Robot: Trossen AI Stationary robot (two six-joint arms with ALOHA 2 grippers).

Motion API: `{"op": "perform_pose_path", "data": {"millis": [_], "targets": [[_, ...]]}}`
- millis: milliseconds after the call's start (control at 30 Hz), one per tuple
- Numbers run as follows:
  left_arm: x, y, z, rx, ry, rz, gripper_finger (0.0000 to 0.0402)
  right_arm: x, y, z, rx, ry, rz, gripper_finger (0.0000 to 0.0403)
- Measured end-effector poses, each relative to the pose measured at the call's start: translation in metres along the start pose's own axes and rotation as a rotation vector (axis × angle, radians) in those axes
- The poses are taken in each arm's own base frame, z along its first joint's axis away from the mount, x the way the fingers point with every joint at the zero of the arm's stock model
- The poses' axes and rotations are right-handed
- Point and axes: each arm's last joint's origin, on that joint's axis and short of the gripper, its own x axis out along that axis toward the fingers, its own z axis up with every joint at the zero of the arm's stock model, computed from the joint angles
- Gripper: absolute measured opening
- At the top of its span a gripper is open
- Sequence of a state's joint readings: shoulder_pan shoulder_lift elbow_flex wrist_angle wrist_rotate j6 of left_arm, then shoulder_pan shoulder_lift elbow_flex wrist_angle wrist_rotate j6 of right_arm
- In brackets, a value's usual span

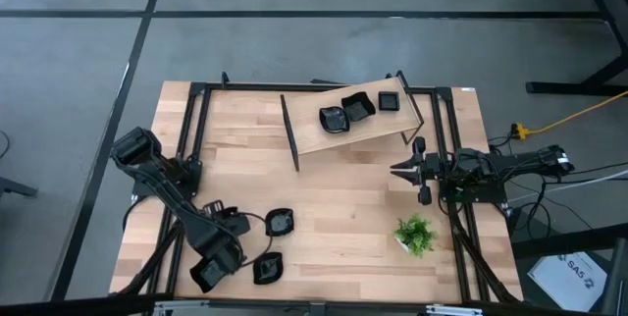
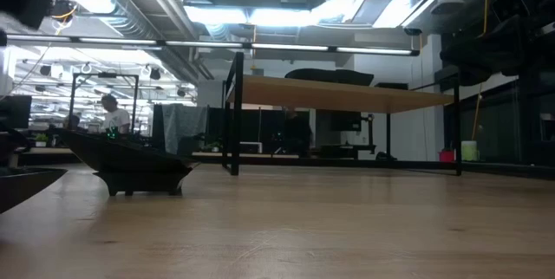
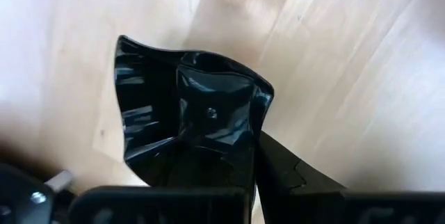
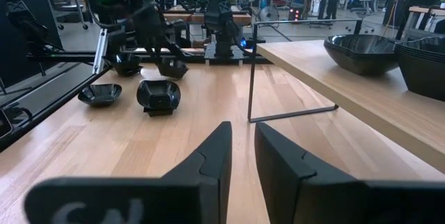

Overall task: Pick & Place Mini shaped plates
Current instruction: Stack the distorted square plate on top of the distorted square plate on the shelf

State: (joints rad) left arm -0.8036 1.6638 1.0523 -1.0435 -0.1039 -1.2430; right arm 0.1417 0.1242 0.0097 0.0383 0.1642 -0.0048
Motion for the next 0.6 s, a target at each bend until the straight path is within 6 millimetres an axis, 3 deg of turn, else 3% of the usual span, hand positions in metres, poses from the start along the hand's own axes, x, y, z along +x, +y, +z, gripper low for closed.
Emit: {"op": "perform_pose_path", "data": {"millis": [600], "targets": [[-0.059, -0.006, 0.013, 0.036, -0.147, 0.054, 0.0002, 0.0, 0.0, 0.0, 0.0, 0.0, 0.0, 0.0065]]}}
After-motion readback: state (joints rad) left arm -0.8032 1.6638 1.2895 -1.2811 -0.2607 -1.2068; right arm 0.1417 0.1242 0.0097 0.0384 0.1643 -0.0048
